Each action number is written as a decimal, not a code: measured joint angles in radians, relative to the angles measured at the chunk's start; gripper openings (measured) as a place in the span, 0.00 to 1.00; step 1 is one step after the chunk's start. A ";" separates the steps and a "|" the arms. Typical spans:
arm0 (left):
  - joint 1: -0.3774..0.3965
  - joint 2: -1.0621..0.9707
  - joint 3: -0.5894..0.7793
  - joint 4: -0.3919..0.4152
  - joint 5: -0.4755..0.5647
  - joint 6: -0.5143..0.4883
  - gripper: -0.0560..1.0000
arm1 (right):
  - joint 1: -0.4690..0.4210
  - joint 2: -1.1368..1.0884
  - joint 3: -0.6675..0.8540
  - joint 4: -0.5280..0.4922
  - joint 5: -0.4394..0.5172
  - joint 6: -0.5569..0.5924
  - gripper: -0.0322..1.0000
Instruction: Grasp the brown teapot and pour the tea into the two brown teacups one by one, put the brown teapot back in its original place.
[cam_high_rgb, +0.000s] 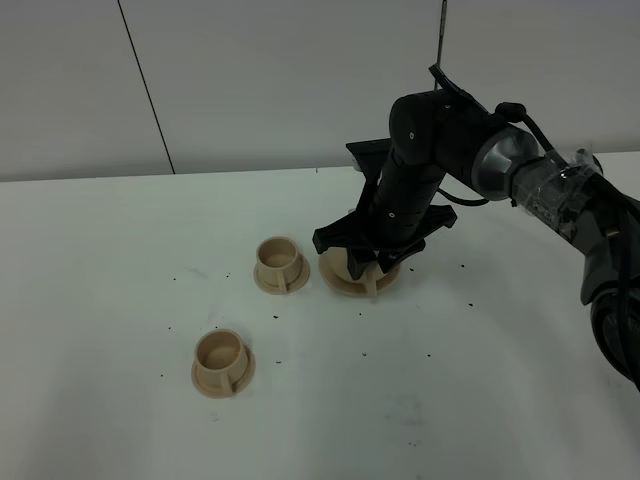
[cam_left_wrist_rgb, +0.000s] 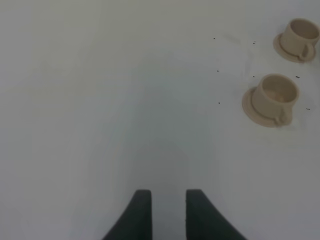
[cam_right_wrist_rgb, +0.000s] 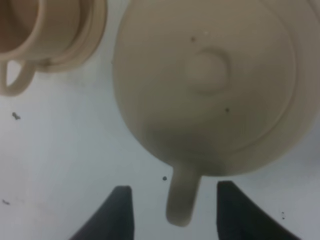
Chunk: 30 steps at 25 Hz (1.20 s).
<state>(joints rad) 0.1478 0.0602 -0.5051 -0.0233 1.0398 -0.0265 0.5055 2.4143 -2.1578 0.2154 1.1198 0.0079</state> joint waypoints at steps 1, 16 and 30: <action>0.000 0.000 0.000 0.000 0.000 0.000 0.28 | 0.000 0.000 0.000 0.000 0.000 0.000 0.40; 0.000 0.000 0.000 0.000 0.000 0.000 0.28 | 0.000 0.001 0.000 -0.011 -0.005 0.001 0.40; 0.000 0.000 0.000 0.000 0.000 0.000 0.28 | 0.000 0.030 -0.002 -0.004 0.010 0.001 0.40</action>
<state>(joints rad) 0.1478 0.0602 -0.5051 -0.0233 1.0398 -0.0265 0.5055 2.4443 -2.1597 0.2115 1.1297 0.0089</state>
